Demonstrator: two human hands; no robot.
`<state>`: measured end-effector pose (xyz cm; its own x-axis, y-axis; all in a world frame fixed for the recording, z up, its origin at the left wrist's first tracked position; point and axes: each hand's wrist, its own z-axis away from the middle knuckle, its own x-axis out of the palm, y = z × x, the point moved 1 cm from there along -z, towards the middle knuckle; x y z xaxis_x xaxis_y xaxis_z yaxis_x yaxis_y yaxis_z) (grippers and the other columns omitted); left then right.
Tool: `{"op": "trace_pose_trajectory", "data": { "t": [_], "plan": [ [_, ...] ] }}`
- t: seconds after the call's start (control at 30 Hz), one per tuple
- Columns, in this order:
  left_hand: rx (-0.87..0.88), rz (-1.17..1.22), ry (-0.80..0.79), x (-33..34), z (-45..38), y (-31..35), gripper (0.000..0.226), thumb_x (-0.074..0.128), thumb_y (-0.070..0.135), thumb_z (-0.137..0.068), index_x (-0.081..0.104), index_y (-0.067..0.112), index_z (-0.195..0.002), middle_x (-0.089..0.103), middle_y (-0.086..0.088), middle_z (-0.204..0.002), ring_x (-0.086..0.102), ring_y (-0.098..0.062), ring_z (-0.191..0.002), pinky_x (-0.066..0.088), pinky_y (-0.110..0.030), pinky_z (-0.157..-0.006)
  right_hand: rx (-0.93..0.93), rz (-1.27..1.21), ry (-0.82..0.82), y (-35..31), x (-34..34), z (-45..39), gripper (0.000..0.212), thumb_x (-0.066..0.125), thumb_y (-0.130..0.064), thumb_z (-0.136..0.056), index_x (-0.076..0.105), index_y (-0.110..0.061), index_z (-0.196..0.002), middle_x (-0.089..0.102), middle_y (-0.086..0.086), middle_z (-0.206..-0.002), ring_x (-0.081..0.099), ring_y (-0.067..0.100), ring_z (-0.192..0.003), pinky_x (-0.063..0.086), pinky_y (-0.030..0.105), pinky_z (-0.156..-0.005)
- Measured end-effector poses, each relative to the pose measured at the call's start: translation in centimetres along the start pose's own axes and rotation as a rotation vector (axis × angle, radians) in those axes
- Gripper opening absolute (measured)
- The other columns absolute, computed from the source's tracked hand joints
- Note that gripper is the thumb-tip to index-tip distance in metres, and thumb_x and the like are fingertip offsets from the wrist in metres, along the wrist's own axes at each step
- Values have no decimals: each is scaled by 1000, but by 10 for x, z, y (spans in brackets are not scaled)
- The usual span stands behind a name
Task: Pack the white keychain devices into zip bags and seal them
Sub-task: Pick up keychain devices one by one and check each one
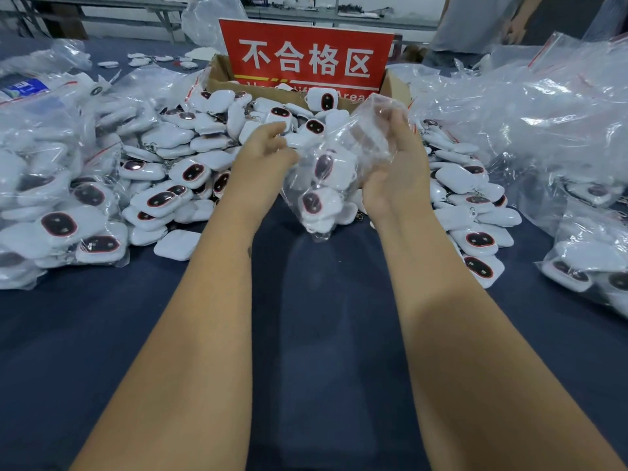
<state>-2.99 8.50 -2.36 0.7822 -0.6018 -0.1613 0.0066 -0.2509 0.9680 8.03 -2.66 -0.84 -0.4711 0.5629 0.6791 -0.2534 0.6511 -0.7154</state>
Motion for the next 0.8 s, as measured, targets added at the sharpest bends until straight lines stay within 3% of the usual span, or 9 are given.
{"op": "trace_pose_trajectory", "data": {
  "t": [0.1, 0.2, 0.27, 0.37, 0.43, 0.5, 0.57, 0.7, 0.8],
  "plan": [
    [1, -36, -71, 4, 2, 0, 35, 58, 11, -90, 62, 25, -121, 68, 9, -99, 62, 1, -77, 49, -21, -70, 44, -81, -25, -1, 2, 1, 24, 46, -15, -103, 62, -9, -87, 68, 6, -97, 66, 24, -86, 57, 34, -67],
    [30, -28, 65, 0, 3, 0, 27, 57, 3, -91, 69, 27, -89, 70, 4, -78, 62, -5, -58, 53, -25, -57, 55, -24, -72, 1, 5, 3, 15, 53, -7, -97, 64, -8, -87, 67, 8, -98, 65, 28, -94, 60, 40, -74],
    [42, -44, 276, -7, 1, 0, 27, 57, 4, -92, 70, 29, -90, 71, 7, -87, 65, -4, -67, 57, -29, -66, 94, 85, -60, 5, 5, 3, 7, 57, -5, -91, 64, -5, -89, 67, 10, -94, 64, 29, -94, 58, 46, -81],
    [128, -124, 622, -18, 1, 2, 29, 53, 10, -92, 65, 25, -114, 64, 12, -113, 56, -6, -106, 47, -27, -97, 74, 515, -32, 12, 7, 3, 8, 65, -8, -82, 63, -1, -84, 59, 14, -86, 57, 27, -85, 52, 51, -86],
    [230, -231, 763, -21, 7, 7, 35, 49, 12, -87, 62, 24, -118, 60, 10, -120, 46, -4, -108, 38, -20, -95, 11, 735, -60, 17, 8, 5, 25, 65, -13, -86, 61, 12, -86, 53, 9, -83, 50, 19, -80, 47, 39, -76],
    [347, -110, 666, -14, 12, 13, 28, 48, 10, -85, 63, 23, -105, 62, 9, -105, 49, 5, -84, 42, -16, -79, 4, 789, -43, 15, 9, 8, 32, 65, -20, -87, 62, 13, -89, 51, 6, -80, 46, 16, -75, 39, 31, -67],
    [344, 55, 418, -1, 16, 18, 21, 49, 8, -87, 61, 26, -90, 64, 4, -86, 53, -4, -67, 45, -21, -63, 43, 748, -8, 12, 10, 7, 30, 61, -27, -90, 69, -1, -78, 66, 9, -83, 59, 26, -80, 47, 34, -73],
    [226, 34, 22, 29, 21, 19, 7, 58, 30, -94, 59, 27, -100, 63, 7, -90, 59, 2, -69, 49, -15, -58, 52, 586, -18, 9, 7, 7, 41, 46, -30, -100, 71, -17, -70, 72, 2, -82, 68, 16, -84, 54, 42, -80],
    [176, -43, 50, 34, 17, 10, 22, 59, 37, -94, 49, 30, -112, 58, 11, -90, 58, 9, -71, 49, -15, -62, 58, 408, -84, 7, 7, 10, 44, 43, -30, -103, 71, -11, -74, 71, 2, -79, 64, 19, -87, 56, 36, -67]
  ]
}}
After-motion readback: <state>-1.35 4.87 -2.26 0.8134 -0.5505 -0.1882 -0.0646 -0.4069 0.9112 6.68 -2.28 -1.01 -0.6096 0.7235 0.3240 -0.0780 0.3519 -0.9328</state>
